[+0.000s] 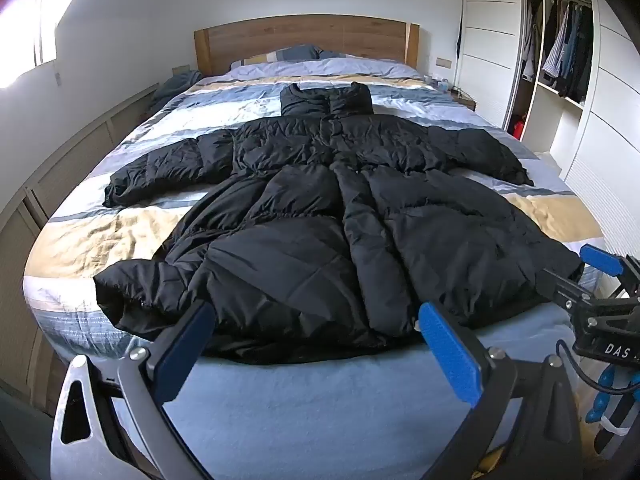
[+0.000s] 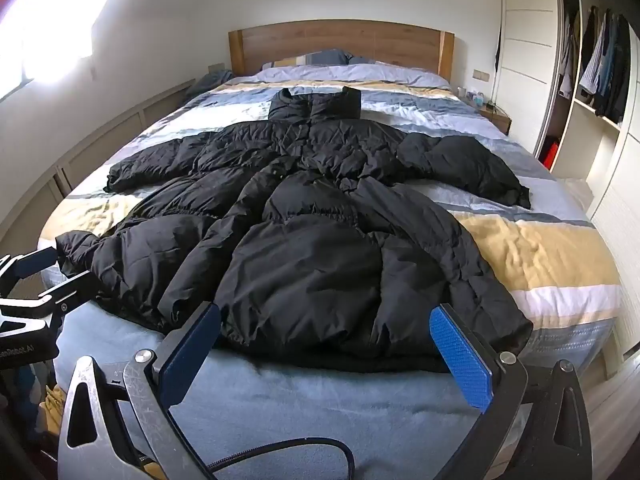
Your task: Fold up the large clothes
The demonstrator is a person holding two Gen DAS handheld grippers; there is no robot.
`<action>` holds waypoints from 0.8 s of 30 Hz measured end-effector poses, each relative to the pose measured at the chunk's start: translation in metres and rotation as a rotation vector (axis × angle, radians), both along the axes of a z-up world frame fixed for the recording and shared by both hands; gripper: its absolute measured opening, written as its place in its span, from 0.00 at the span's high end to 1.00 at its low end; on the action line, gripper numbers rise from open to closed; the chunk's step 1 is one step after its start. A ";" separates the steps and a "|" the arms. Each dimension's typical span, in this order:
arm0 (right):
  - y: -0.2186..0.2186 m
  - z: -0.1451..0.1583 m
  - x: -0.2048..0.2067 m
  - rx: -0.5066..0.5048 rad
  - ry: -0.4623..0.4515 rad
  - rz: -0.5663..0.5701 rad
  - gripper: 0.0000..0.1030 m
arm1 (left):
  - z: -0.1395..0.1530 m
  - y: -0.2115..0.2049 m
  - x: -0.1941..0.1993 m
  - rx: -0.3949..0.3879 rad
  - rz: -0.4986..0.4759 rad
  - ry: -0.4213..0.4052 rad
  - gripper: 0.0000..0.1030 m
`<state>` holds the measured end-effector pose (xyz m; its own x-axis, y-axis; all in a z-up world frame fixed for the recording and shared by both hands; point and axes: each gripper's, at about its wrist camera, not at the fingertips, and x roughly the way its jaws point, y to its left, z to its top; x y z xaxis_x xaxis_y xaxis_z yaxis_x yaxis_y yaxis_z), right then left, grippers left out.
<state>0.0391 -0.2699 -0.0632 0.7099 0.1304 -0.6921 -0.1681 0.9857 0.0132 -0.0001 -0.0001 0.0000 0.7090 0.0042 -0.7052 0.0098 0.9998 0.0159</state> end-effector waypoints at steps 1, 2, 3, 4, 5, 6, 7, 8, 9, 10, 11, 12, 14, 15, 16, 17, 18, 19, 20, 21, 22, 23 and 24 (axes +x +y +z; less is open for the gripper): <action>0.000 0.000 0.000 -0.001 -0.001 0.000 0.00 | 0.000 0.000 0.000 -0.001 -0.001 0.001 0.00; 0.000 0.000 0.001 -0.002 -0.003 0.000 0.00 | 0.000 0.000 0.000 -0.002 -0.001 0.001 0.00; -0.001 0.000 0.001 -0.003 -0.004 0.000 0.00 | 0.000 0.000 0.000 -0.001 0.000 0.002 0.00; -0.001 0.000 0.001 -0.004 -0.005 0.000 0.00 | 0.000 -0.001 -0.001 0.000 0.001 0.003 0.00; -0.002 0.001 0.001 -0.005 -0.006 -0.001 0.00 | 0.000 -0.001 -0.001 -0.001 0.000 0.002 0.00; -0.002 0.000 0.001 -0.007 -0.006 -0.002 0.00 | 0.001 -0.002 -0.002 0.000 -0.001 0.002 0.00; 0.002 -0.003 0.000 -0.012 0.000 0.000 0.00 | -0.001 -0.004 -0.002 -0.001 -0.002 0.004 0.00; 0.002 -0.004 0.000 -0.012 -0.001 -0.001 0.00 | -0.003 -0.006 -0.002 -0.001 -0.003 0.004 0.00; 0.003 -0.005 0.001 -0.012 0.003 0.001 0.00 | -0.003 -0.008 -0.003 -0.001 -0.004 0.003 0.00; 0.004 -0.005 0.001 -0.012 0.003 0.001 0.00 | -0.004 -0.009 -0.004 0.000 -0.005 0.003 0.00; 0.004 -0.006 0.000 -0.012 0.002 0.001 0.00 | -0.004 -0.011 -0.005 0.000 -0.006 0.003 0.00; 0.004 -0.007 -0.001 -0.011 0.002 0.002 0.00 | -0.005 -0.012 -0.005 0.000 -0.006 0.004 0.00; 0.004 -0.004 0.001 -0.011 0.009 0.001 0.00 | -0.009 -0.009 0.001 -0.005 -0.006 0.012 0.00; 0.004 -0.004 0.001 -0.011 0.010 0.001 0.00 | -0.009 -0.008 0.001 -0.007 -0.005 0.012 0.00; 0.003 -0.005 0.002 -0.010 0.010 0.001 0.00 | -0.010 -0.009 0.001 -0.008 -0.005 0.013 0.00; 0.002 -0.006 0.002 -0.010 0.010 0.001 0.00 | -0.010 -0.009 0.001 -0.008 -0.006 0.012 0.00; 0.002 -0.006 0.002 -0.010 0.010 0.001 0.00 | -0.009 -0.007 0.002 -0.009 -0.005 0.014 0.00; 0.002 -0.006 0.002 -0.009 0.011 0.001 0.00 | -0.010 -0.008 0.002 -0.010 -0.005 0.015 0.00; 0.002 -0.005 0.002 -0.010 0.012 0.002 0.00 | -0.010 -0.008 0.002 -0.011 -0.006 0.015 0.00; 0.002 -0.007 0.002 -0.009 0.011 0.002 0.00 | -0.010 -0.008 0.002 -0.012 -0.006 0.015 0.00; 0.002 -0.006 0.002 -0.009 0.011 0.002 0.00 | -0.012 -0.008 0.002 -0.012 -0.013 0.017 0.00; 0.002 -0.006 0.003 -0.008 0.013 0.003 0.00 | -0.012 -0.009 0.002 -0.012 -0.013 0.017 0.00; 0.001 -0.005 0.002 -0.008 0.013 0.002 0.00 | -0.012 -0.010 0.002 -0.012 -0.013 0.016 0.00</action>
<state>0.0410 -0.2688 -0.0683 0.7005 0.1259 -0.7024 -0.1700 0.9854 0.0071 0.0018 -0.0097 -0.0119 0.6973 -0.0133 -0.7166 0.0232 0.9997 0.0041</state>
